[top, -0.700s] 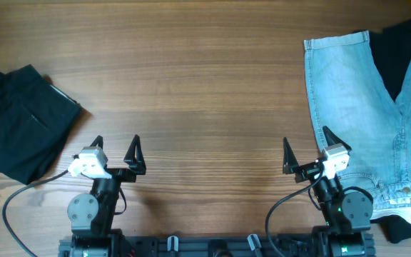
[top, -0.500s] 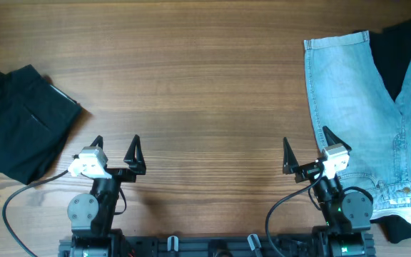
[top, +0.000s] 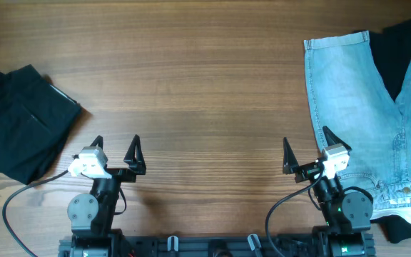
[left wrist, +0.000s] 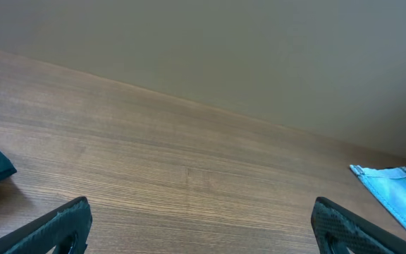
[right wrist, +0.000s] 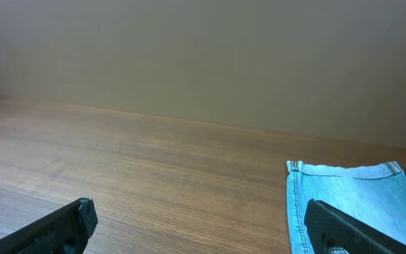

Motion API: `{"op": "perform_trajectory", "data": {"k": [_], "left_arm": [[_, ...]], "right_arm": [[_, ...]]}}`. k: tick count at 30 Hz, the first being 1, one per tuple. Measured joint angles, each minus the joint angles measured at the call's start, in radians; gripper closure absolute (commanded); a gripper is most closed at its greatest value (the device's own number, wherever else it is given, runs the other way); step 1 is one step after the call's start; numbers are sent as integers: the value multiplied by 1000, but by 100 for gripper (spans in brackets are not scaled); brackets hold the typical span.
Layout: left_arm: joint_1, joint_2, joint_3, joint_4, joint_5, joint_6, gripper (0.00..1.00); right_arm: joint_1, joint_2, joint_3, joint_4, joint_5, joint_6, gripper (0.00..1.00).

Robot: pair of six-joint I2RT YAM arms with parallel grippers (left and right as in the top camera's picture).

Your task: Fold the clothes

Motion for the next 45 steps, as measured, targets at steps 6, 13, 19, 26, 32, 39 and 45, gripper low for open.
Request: {"op": "perform_trajectory", "data": {"k": [6, 13, 19, 26, 32, 39, 45], "left_arm": [[0, 0, 0, 0, 0, 0, 0], [0, 0, 0, 0, 0, 0, 0], [0, 0, 0, 0, 0, 0, 0], [0, 0, 0, 0, 0, 0, 0], [0, 11, 0, -1, 0, -19, 0], [0, 129, 89, -14, 0, -46, 0], [0, 372, 306, -94, 0, -50, 0]], "right_arm": [[0, 0, 0, 0, 0, 0, 0], [0, 0, 0, 0, 0, 0, 0], [0, 0, 0, 0, 0, 0, 0], [0, 0, 0, 0, 0, 36, 0], [0, 12, 4, -19, 1, 131, 0], [0, 202, 153, -35, 28, 145, 0], [0, 537, 417, -211, 61, 134, 0]]}}
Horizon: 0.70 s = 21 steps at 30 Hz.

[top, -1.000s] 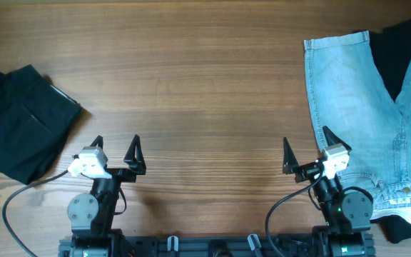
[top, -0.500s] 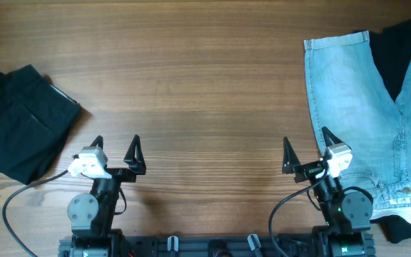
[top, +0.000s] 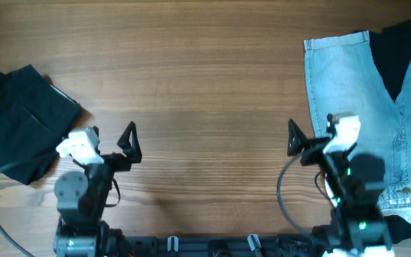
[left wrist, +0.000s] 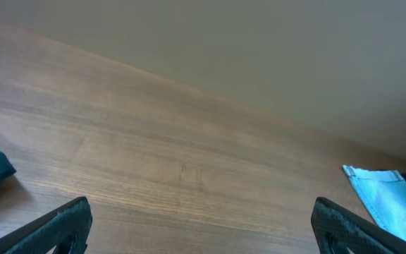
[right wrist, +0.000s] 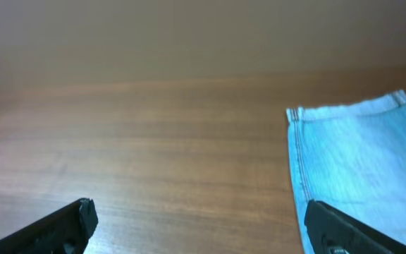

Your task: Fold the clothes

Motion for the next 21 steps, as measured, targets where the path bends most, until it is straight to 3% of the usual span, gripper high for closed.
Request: {"op": "perform_trajectory", "data": {"k": [9, 11, 16, 21], "left_arm": [[0, 458, 398, -359, 0, -3, 0], [0, 513, 440, -396, 0, -3, 0], [0, 598, 466, -407, 0, -3, 0], [0, 609, 467, -407, 0, -3, 0]], "right_arm": [[-52, 637, 519, -441, 22, -107, 0], [-66, 727, 563, -433, 23, -109, 0], [-71, 985, 597, -216, 140, -135, 1], [-72, 1284, 604, -96, 304, -139, 11]]}}
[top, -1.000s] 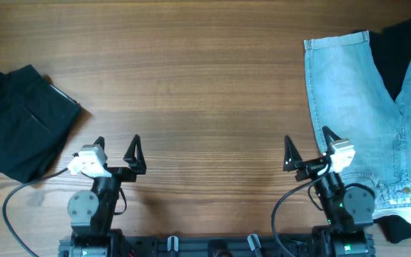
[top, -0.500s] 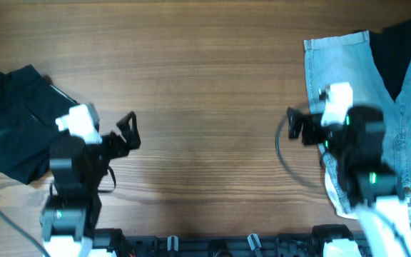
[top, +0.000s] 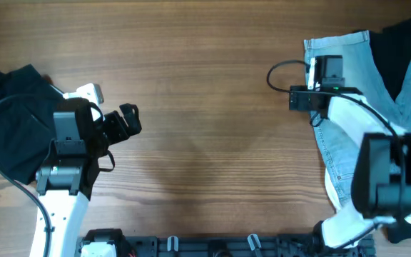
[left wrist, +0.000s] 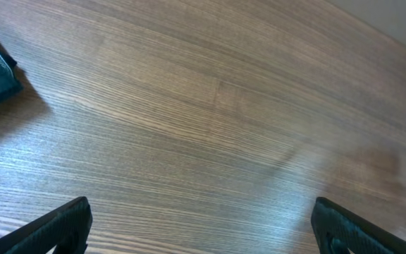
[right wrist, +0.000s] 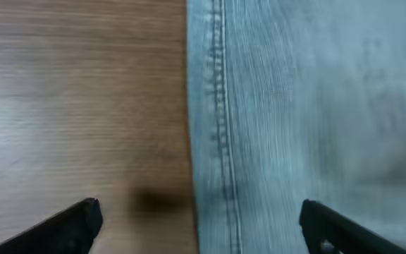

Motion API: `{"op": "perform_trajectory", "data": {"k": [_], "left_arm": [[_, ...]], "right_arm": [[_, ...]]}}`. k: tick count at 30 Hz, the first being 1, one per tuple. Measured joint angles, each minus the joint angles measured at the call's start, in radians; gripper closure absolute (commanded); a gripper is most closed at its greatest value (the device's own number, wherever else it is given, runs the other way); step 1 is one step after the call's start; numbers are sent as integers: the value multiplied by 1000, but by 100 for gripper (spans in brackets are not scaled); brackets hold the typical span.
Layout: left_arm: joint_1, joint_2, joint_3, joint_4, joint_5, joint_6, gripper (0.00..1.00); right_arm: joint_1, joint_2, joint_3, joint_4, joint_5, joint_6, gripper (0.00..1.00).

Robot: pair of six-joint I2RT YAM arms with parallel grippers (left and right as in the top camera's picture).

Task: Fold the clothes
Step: 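Reach the right gripper to the denim shorts and grasp the waistband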

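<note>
Light blue jeans [top: 348, 107] lie spread flat at the table's right side. My right gripper [top: 309, 98] hangs open over their left edge, pointing down. In the right wrist view the side seam of the jeans [right wrist: 220, 127] runs between the wide-apart fingertips [right wrist: 76, 220], with bare wood to its left. A folded black garment [top: 9, 125] lies at the far left. My left gripper [top: 113, 123] is open just right of it, over bare wood, holding nothing. A corner of the black garment shows in the left wrist view.
Another black cloth [top: 391, 46] lies under the jeans at the top right, and a bit of it shows at the bottom right [top: 405, 230]. Wooden table [top: 205, 86] stretches between the two garments. The jeans' hem corner shows at the right of the left wrist view.
My right gripper has gone from near the front edge out to the jeans' left edge and now points straight down at the seam. The left gripper has risen and tilted down beside the black garment.
Both grippers rested open at the table's front edge, looking level across the wood. Then both were lifted a little and tilted downward. Now the right one is over the jeans' left seam and the left one is near the black garment; no cloth has moved.
</note>
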Motion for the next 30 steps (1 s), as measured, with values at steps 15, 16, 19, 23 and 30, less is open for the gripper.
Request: {"op": "perform_trajectory", "data": {"k": [15, 16, 19, 23, 30], "left_arm": [[0, 0, 0, 0, 0, 0, 0], [0, 0, 0, 1, 0, 0, 0], [0, 0, 0, 1, 0, 0, 0], [0, 1, 0, 20, 0, 0, 0], [0, 1, 1, 24, 0, 0, 0]], "right_arm": [[-13, 85, 16, 64, 133, 77, 96], [-13, 79, 23, 22, 138, 73, 96], [21, -106, 158, -211, 102, 20, 96], [169, -217, 198, -190, -16, 83, 95], [323, -215, 195, 88, -269, 223, 92]]}}
